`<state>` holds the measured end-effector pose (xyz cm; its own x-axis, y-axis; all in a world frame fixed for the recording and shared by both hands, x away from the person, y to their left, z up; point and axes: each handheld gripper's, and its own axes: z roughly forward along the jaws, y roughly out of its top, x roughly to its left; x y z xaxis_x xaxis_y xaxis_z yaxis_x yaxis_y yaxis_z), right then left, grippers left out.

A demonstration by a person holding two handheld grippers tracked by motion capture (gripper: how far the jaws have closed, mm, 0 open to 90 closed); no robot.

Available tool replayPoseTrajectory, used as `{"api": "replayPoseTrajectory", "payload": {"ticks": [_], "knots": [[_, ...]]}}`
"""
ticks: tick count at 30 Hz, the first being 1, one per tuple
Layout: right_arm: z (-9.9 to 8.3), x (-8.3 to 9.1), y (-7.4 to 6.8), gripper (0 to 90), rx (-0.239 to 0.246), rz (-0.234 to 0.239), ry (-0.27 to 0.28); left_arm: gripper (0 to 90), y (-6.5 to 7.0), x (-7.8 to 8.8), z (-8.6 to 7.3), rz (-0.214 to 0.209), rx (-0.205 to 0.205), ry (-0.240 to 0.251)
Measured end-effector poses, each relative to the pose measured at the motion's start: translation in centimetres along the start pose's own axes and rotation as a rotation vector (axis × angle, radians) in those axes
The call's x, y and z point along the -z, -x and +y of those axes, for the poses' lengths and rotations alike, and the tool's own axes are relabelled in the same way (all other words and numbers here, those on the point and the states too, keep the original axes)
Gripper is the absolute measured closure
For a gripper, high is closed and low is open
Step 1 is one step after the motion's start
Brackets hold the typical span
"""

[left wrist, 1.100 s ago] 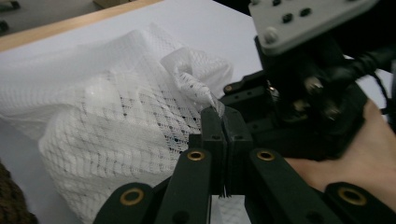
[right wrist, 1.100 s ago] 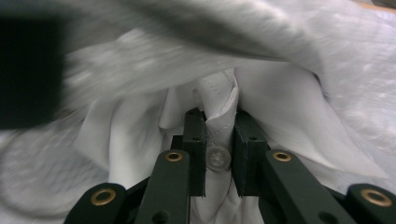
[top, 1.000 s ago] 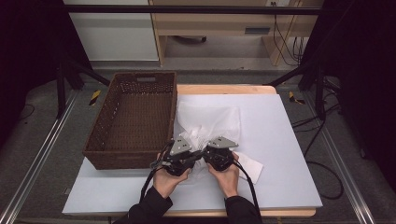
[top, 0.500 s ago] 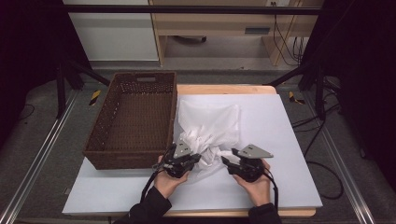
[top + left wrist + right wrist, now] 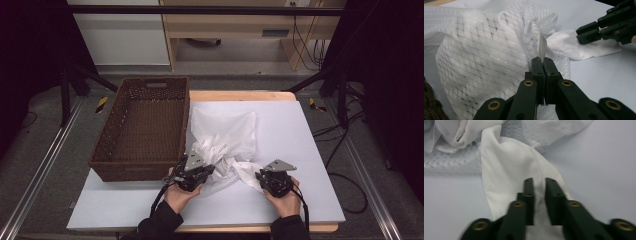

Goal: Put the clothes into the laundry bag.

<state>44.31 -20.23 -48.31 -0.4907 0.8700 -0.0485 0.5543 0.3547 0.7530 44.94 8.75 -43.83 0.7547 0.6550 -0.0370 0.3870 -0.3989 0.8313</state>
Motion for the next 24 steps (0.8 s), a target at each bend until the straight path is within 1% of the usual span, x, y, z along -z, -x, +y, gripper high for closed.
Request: {"api": "replayPoseTrajectory", "payload": {"ticks": [1, 2, 3, 4, 6, 7, 8, 10, 12, 13, 15, 17, 18, 20, 22, 24], "knots": [[0.0, 0.3, 0.1, 90.0, -0.008, 0.002, -0.006, 88.7, 0.0, 0.0, 0.0, -0.002, 0.004, 0.001], [0.0, 0.5, 0.3, 90.0, -0.025, 0.025, -0.004, 88.7, 0.0, 0.1, 0.0, -0.003, 0.006, 0.003], [0.0, 0.6, 0.3, 90.0, -0.031, 0.038, 0.001, 88.8, 0.0, 0.1, 0.1, -0.003, 0.006, 0.005], [0.1, 0.9, 0.4, 90.0, -0.040, 0.067, 0.020, 88.8, -0.1, 0.2, 0.2, -0.005, 0.009, 0.008], [0.4, 1.8, 0.3, 90.0, -0.046, 0.123, 0.083, 88.8, -0.1, 0.5, 0.4, -0.007, 0.016, 0.016], [0.7, 2.4, 0.1, 90.0, -0.039, 0.160, 0.138, 88.9, -0.2, 0.7, 0.5, -0.008, 0.019, 0.021], [1.0, 2.8, -0.1, 90.0, -0.039, 0.179, 0.164, 88.9, -0.2, 0.8, 0.6, -0.010, 0.026, 0.026], [1.7, 3.6, -0.8, 90.0, -0.016, 0.211, 0.237, 88.9, -0.1, 1.1, 0.8, -0.016, 0.030, 0.034], [2.3, 4.0, -1.7, 90.0, 0.003, 0.236, 0.281, 89.0, 0.0, 1.3, 1.1, -0.021, 0.036, 0.041], [2.9, 4.1, -2.4, 90.0, 0.025, 0.250, 0.307, 89.0, 0.1, 1.3, 1.3, -0.029, 0.044, 0.048], [4.0, 3.7, -3.6, 90.0, 0.056, 0.268, 0.334, 89.1, 0.2, 1.5, 1.7, -0.036, 0.049, 0.061], [4.7, 3.2, -4.5, 90.0, 0.061, 0.286, 0.344, 89.0, 0.3, 1.8, 1.9, -0.042, 0.053, 0.073], [5.2, 2.7, -5.2, 90.0, 0.074, 0.295, 0.346, 89.0, 0.3, 1.9, 1.9, -0.043, 0.053, 0.076], [5.7, 1.9, -6.1, 90.0, 0.092, 0.290, 0.346, 89.0, 0.3, 2.1, 2.0, -0.041, 0.053, 0.080], [6.2, 0.4, -6.8, 90.0, 0.090, 0.297, 0.323, 89.1, 0.2, 2.2, 2.0, -0.042, 0.057, 0.083], [6.5, -1.4, -7.6, 90.0, 0.105, 0.276, 0.296, 89.1, 0.2, 2.3, 2.0, -0.034, 0.055, 0.084]]}}
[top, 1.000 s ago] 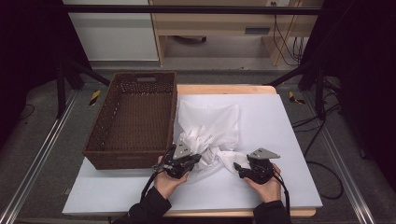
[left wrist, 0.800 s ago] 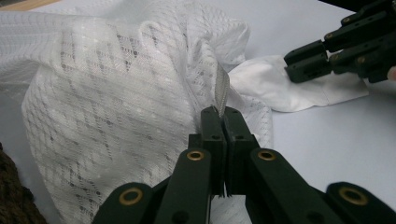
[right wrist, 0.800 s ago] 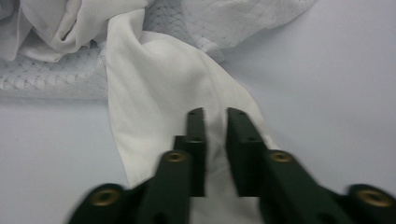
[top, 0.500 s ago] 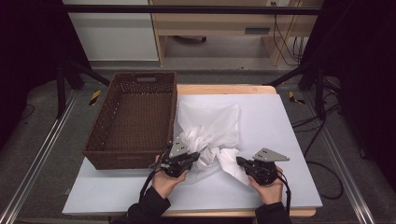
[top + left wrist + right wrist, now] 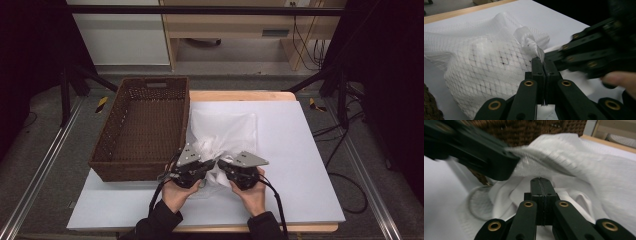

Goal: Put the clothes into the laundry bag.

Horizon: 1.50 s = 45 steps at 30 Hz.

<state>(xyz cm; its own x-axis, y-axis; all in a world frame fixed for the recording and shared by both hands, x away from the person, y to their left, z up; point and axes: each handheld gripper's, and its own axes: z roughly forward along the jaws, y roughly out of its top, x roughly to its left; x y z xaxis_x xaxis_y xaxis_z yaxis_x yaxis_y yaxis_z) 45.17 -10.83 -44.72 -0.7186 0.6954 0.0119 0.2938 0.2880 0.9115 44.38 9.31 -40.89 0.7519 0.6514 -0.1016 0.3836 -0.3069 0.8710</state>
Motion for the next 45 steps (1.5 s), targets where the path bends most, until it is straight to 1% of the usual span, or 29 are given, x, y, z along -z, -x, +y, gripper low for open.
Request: {"api": "replayPoseTrajectory", "payload": {"ticks": [2, 5, 7, 9, 12, 13, 15, 16, 17, 18, 20, 22, 23, 24, 26, 28, 29, 30, 32, 33, 34, 36, 38, 39, 40, 41, 43, 44, 45], "knots": [[-0.2, -1.7, -0.1, 90.0, 0.008, -0.021, -0.017, 89.1, 0.0, 0.0, 0.0, 0.005, -0.005, -0.004], [-0.2, -3.4, 0.2, 90.0, 0.033, -0.066, -0.038, 89.1, 0.0, -0.2, -0.1, 0.008, -0.006, -0.013], [-0.3, -4.0, 0.4, 90.0, 0.036, -0.078, -0.053, 89.2, 0.0, -0.3, -0.2, 0.008, -0.012, -0.023], [-0.5, -4.4, 0.6, 90.0, 0.028, -0.083, -0.050, 89.2, 0.2, -0.5, -0.4, 0.013, -0.026, -0.036], [-0.5, -4.2, 0.7, 90.0, 0.022, -0.075, -0.049, 89.1, 0.1, -0.5, -0.6, 0.020, -0.039, -0.044], [-0.4, -3.8, 0.7, 90.0, 0.021, -0.061, -0.046, 89.1, -0.1, -0.5, -0.7, 0.023, -0.037, -0.045], [-0.2, -2.6, 1.0, 84.5, -0.013, -0.020, -0.028, 89.1, -0.3, -0.4, -0.7, 0.028, -0.034, -0.046], [-0.1, -2.1, 1.1, 81.9, -0.018, -0.007, -0.018, 89.1, -0.5, -0.3, -0.8, 0.030, -0.026, -0.044], [0.0, -0.8, 1.3, 77.8, -0.007, -0.012, -0.004, 89.1, -0.6, -0.4, -0.8, 0.032, -0.026, -0.044], [0.0, -0.1, 1.4, 75.0, -0.005, -0.020, 0.001, 89.0, -0.7, -0.4, -0.9, 0.034, -0.025, -0.046], [-0.1, 2.1, 2.1, 68.9, -0.032, -0.010, 0.009, 89.0, -0.7, -0.5, -1.0, 0.036, -0.025, -0.049], [-0.5, 3.9, 2.6, 63.1, -0.035, -0.025, 0.012, 89.0, -0.7, -0.7, -1.0, 0.034, -0.028, -0.052], [-0.9, 5.1, 3.1, 57.9, -0.045, -0.038, 0.018, 89.0, -0.7, -0.8, -1.1, 0.033, -0.031, -0.055], [-1.2, 5.7, 3.3, 55.2, -0.052, -0.041, 0.020, 89.0, -0.7, -0.9, -1.2, 0.033, -0.034, -0.056], [-2.3, 7.0, 3.9, 47.3, -0.062, -0.072, 0.012, 88.9, -0.7, -1.2, -1.3, 0.032, -0.035, -0.065], [-3.7, 7.6, 4.5, 40.4, -0.067, -0.098, -0.019, 88.9, -0.7, -1.3, -1.4, 0.033, -0.040, -0.067], [-4.4, 7.7, 4.8, 35.0, -0.076, -0.117, -0.053, 88.9, -0.7, -1.3, -1.5, 0.032, -0.040, -0.068], [-5.1, 7.8, 5.1, 32.3, -0.093, -0.137, -0.087, 88.9, -0.6, -1.3, -1.5, 0.033, -0.040, -0.065], [-6.2, 7.8, 5.5, 32.2, -0.124, -0.155, -0.124, 88.9, -0.6, -1.3, -1.6, 0.036, -0.043, -0.064], [-6.6, 7.8, 5.6, 32.6, -0.144, -0.145, -0.146, 88.9, -0.6, -1.2, -1.6, 0.036, -0.045, -0.064], [-6.8, 7.8, 5.6, 33.1, -0.154, -0.137, -0.161, 88.9, -0.6, -1.3, -1.6, 0.036, -0.045, -0.063], [-7.1, 7.5, 5.4, 36.2, -0.148, -0.128, -0.197, 88.9, -0.6, -1.3, -1.7, 0.037, -0.044, -0.061], [-7.5, 7.1, 5.0, 39.8, -0.144, -0.120, -0.251, 88.8, -0.6, -1.2, -1.7, 0.039, -0.045, -0.061], [-7.6, 6.9, 4.9, 43.3, -0.160, -0.112, -0.245, 88.8, -0.6, -1.2, -1.7, 0.039, -0.045, -0.061], [-7.7, 6.9, 5.0, 44.9, -0.183, -0.097, -0.240, 88.8, -0.6, -1.3, -1.7, 0.040, -0.045, -0.060], [-7.7, 6.9, 4.9, 48.7, -0.180, -0.109, -0.242, 88.8, -0.6, -1.3, -1.7, 0.040, -0.045, -0.060], [-7.6, 6.7, 4.6, 60.5, -0.165, -0.110, -0.246, 88.8, -0.5, -1.3, -1.7, 0.041, -0.044, -0.060], [-7.5, 6.7, 4.5, 63.8, -0.157, -0.118, -0.253, 88.8, -0.5, -1.4, -1.7, 0.042, -0.045, -0.060], [-7.3, 6.6, 4.5, 73.6, -0.169, -0.114, -0.260, 88.8, -0.5, -1.4, -1.7, 0.043, -0.046, -0.060]]}}
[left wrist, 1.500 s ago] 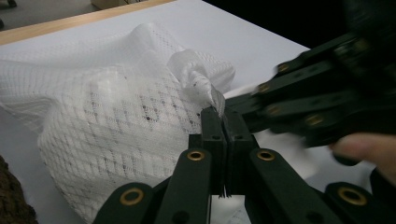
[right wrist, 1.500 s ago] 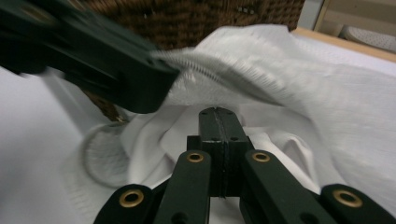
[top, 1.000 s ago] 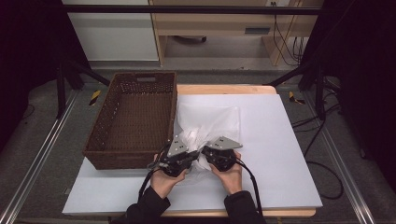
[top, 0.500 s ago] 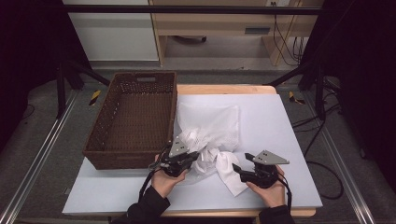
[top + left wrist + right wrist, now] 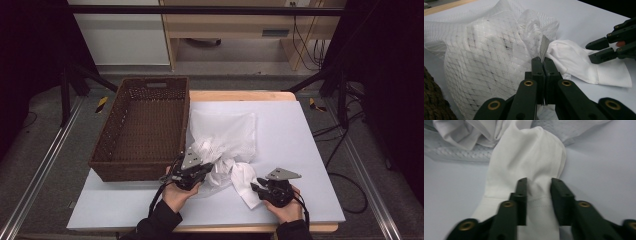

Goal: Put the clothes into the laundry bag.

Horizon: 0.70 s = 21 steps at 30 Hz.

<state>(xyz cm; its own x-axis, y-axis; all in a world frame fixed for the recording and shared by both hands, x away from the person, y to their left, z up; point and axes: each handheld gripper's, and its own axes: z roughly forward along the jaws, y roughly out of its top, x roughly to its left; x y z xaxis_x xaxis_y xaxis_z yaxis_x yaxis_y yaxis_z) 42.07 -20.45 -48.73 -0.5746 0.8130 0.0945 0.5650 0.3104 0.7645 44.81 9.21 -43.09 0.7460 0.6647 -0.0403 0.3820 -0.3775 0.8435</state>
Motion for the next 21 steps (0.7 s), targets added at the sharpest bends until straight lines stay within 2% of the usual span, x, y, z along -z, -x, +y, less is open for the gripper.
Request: {"api": "replayPoseTrajectory", "payload": {"ticks": [1, 2, 4, 5, 9, 11, 12, 15, 17, 19, 21], "knots": [[0.1, 0.0, 0.1, 80.1, -0.011, 0.020, 0.000, 88.8, 0.0, 0.0, 0.0, -0.001, 0.001, 0.000], [0.2, 0.1, 0.1, 83.4, -0.022, 0.016, 0.003, 88.8, 0.0, 0.0, 0.0, -0.002, 0.003, 0.001], [0.2, 0.2, 0.3, 85.9, -0.008, 0.010, 0.007, 88.8, -0.1, 0.0, 0.0, -0.003, 0.005, 0.001], [0.3, 0.3, 0.2, 86.3, -0.021, 0.021, 0.015, 88.8, -0.1, 0.1, 0.0, -0.004, 0.007, 0.000], [1.3, 1.8, -0.7, 86.7, 0.003, 0.104, 0.147, 88.9, -0.2, 0.1, 0.2, -0.014, 0.019, 0.008], [2.0, 2.1, -1.7, 86.8, 0.037, 0.141, 0.204, 89.0, -0.1, 0.3, 0.6, -0.022, 0.023, 0.013], [2.7, 1.9, -2.5, 86.8, 0.052, 0.169, 0.239, 89.0, -0.1, 0.4, 0.7, -0.025, 0.025, 0.020], [4.0, 1.2, -3.8, 86.8, 0.085, 0.201, 0.296, 89.1, 0.0, 1.1, 1.6, -0.040, 0.030, 0.048], [5.2, 0.6, -4.6, 86.8, 0.089, 0.227, 0.358, 89.2, 0.1, 1.7, 2.2, -0.047, 0.030, 0.073], [6.3, -0.1, -5.1, 86.8, 0.101, 0.219, 0.407, 89.2, 0.0, 2.2, 2.7, -0.051, 0.034, 0.088], [7.1, -1.3, -5.5, 86.7, 0.077, 0.216, 0.429, 89.2, 0.1, 2.5, 3.2, -0.047, 0.031, 0.093]]}}
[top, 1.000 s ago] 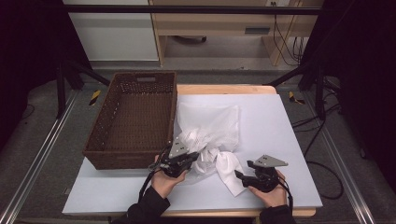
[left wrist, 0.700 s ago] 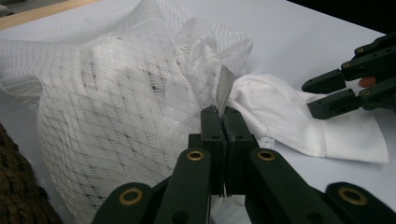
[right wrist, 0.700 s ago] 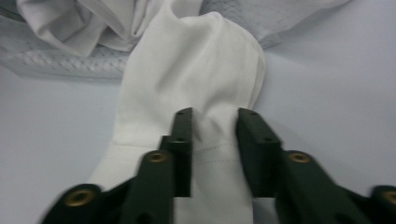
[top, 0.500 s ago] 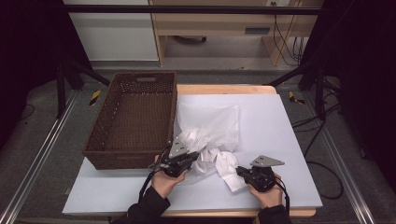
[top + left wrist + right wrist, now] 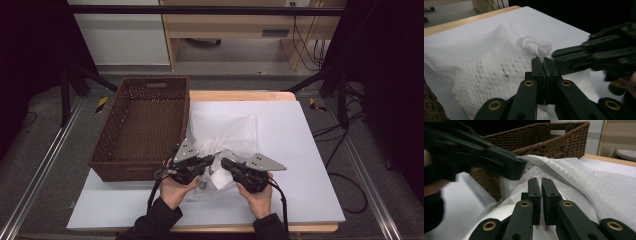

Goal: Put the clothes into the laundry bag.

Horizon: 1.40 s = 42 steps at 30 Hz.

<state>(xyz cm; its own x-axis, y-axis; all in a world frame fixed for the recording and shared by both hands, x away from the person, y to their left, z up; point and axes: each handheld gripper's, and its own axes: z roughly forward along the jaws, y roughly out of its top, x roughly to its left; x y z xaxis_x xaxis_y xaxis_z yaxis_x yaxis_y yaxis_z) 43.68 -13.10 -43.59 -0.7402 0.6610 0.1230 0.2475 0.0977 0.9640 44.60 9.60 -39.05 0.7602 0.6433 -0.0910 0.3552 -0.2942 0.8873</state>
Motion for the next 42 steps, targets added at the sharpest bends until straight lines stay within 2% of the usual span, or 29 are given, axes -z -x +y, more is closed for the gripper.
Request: {"api": "replayPoseTrajectory", "payload": {"ticks": [2, 4, 6, 8, 11, 13, 15, 17, 19, 21, 24, 27, 30, 34, 36, 38, 39, 40, 41, 42], "knots": [[-0.3, -1.9, 0.0, 86.7, 0.007, -0.021, -0.022, 89.2, 0.2, 0.1, 0.3, 0.001, -0.007, 0.000], [-1.2, -4.3, 0.0, 86.6, 0.024, -0.065, -0.073, 89.2, 0.3, 0.0, 0.4, -0.005, -0.010, -0.002], [-1.6, -5.6, 0.3, 86.5, 0.018, -0.094, -0.077, 89.3, 0.7, -0.2, 0.2, -0.020, -0.013, -0.014], [-1.5, -6.4, 0.7, 86.4, 0.011, -0.135, -0.078, 89.3, 1.2, -0.3, 0.0, -0.023, -0.038, -0.027], [-1.1, -7.4, 1.3, 86.4, 0.041, -0.214, -0.105, 89.4, 1.4, -0.4, -0.5, -0.022, -0.046, -0.040], [-1.2, -7.9, 1.6, 86.4, 0.053, -0.260, -0.115, 89.4, 1.3, -0.5, -0.9, -0.022, -0.037, -0.047], [-1.4, -8.2, 1.7, 86.0, 0.035, -0.274, -0.105, 89.4, 1.0, -0.6, -1.3, -0.036, -0.023, -0.042], [-1.5, -8.1, 1.6, 85.2, 0.040, -0.262, -0.102, 89.3, 0.8, -0.7, -1.6, -0.014, -0.034, -0.033], [-1.4, -7.6, 1.9, 82.0, 0.012, -0.218, -0.104, 89.2, 0.5, -0.8, -1.8, -0.016, -0.020, -0.037], [-1.1, -6.6, 2.3, 77.1, -0.033, -0.141, -0.105, 89.2, 0.3, -1.1, -2.3, -0.013, -0.014, -0.055], [-0.8, -5.3, 3.0, 70.6, -0.074, -0.090, -0.119, 89.1, 0.1, -1.9, -3.1, -0.018, -0.002, -0.086], [-0.8, -4.0, 3.2, 65.8, -0.106, -0.046, -0.154, 89.1, 0.2, -2.5, -3.5, -0.009, -0.010, -0.102], [-0.8, -3.1, 3.0, 65.4, -0.117, -0.033, -0.192, 89.1, 0.2, -3.0, -3.8, -0.016, -0.009, -0.109], [-1.5, -1.6, 2.3, 65.5, -0.082, -0.024, -0.245, 88.9, 0.8, -3.2, -3.8, -0.031, -0.026, -0.108], [-1.7, -0.8, 1.8, 65.4, -0.054, -0.040, -0.248, 88.9, 1.2, -3.3, -3.7, -0.034, -0.034, -0.102], [-1.6, -0.4, 1.7, 65.4, -0.048, -0.047, -0.248, 88.8, 1.4, -3.2, -3.5, -0.046, -0.031, -0.080], [-1.6, -0.1, 1.6, 60.8, -0.050, -0.052, -0.226, 88.9, 1.5, -3.1, -3.4, -0.034, -0.029, -0.071], [-1.7, 0.0, 1.5, 40.4, -0.049, -0.045, -0.210, 89.0, 1.4, -3.0, -3.4, -0.025, -0.028, -0.052], [-2.0, -0.1, 1.4, 33.7, -0.054, -0.056, -0.178, 89.0, 1.1, -2.8, -3.3, -0.035, -0.011, -0.026], [-2.3, -0.1, 1.2, 37.8, -0.031, -0.075, -0.172, 89.0, 0.7, -2.5, -3.1, -0.041, 0.017, -0.009]]}}
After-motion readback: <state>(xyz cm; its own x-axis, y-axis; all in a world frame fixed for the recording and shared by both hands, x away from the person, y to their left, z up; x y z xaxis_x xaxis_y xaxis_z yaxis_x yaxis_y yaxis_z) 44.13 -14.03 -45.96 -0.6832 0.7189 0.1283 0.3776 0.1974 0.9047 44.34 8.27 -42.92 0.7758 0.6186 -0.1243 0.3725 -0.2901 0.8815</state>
